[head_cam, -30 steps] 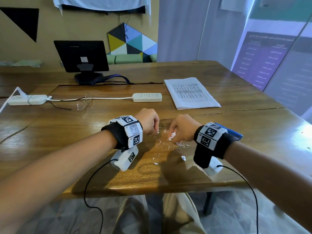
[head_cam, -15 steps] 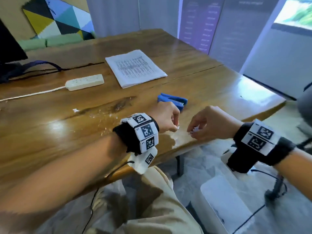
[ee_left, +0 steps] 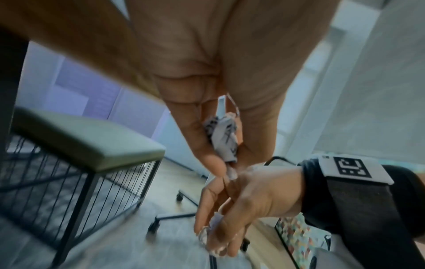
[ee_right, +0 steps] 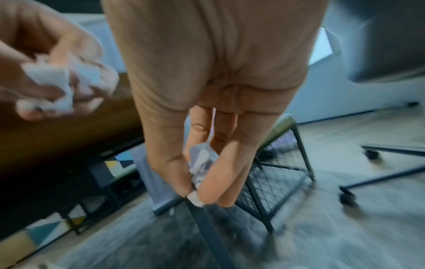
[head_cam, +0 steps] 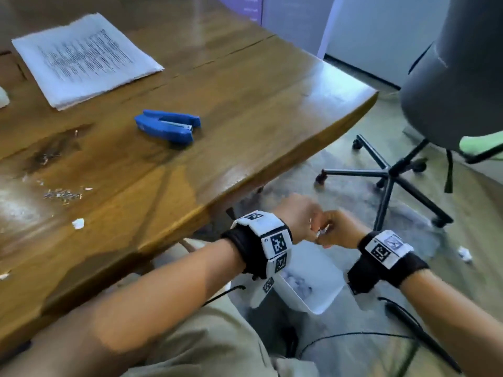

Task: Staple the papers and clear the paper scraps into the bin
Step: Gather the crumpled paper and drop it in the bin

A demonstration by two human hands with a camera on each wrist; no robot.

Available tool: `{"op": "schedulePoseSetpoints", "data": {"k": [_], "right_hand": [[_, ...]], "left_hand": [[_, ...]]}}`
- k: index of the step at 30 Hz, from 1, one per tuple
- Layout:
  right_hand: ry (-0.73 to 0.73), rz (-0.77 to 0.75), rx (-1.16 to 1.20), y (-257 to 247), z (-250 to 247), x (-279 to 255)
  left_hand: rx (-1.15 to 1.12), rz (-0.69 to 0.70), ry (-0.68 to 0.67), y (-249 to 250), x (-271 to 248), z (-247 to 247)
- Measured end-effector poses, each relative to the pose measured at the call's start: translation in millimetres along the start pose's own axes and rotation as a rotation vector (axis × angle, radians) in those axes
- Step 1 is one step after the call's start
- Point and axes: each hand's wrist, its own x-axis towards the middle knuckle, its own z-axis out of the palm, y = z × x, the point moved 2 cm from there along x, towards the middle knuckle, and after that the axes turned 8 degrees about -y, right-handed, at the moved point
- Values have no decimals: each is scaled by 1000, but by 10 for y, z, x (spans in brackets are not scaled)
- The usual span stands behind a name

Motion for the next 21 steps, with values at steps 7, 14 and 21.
{"op": "schedulePoseSetpoints", "data": {"k": [7, 14, 21], "right_hand": [[-61, 363, 219, 1103, 572, 417], [-12, 359, 147, 1402, 715, 318], [71, 439, 84, 1401, 815, 351]], "left_hand": [[-277, -254, -135, -495, 669, 673], [-413, -417, -160, -684, 961, 1093], [-499, -480, -171, -688, 1083, 1344]]}}
